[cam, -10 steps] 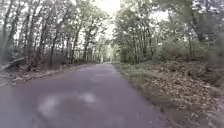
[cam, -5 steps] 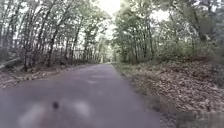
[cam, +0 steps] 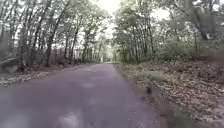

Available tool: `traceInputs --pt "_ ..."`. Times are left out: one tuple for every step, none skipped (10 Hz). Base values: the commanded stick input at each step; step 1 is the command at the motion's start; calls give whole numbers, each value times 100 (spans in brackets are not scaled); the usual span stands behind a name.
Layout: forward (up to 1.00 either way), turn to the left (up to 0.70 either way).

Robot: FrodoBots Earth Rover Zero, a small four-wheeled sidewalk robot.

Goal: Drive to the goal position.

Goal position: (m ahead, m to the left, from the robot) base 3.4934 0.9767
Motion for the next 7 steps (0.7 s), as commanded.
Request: traceInputs --pt "70 0" --pt "70 0" --pt "70 0" --pt "70 0" --pt "70 0" --pt "70 0" --pt "70 0"
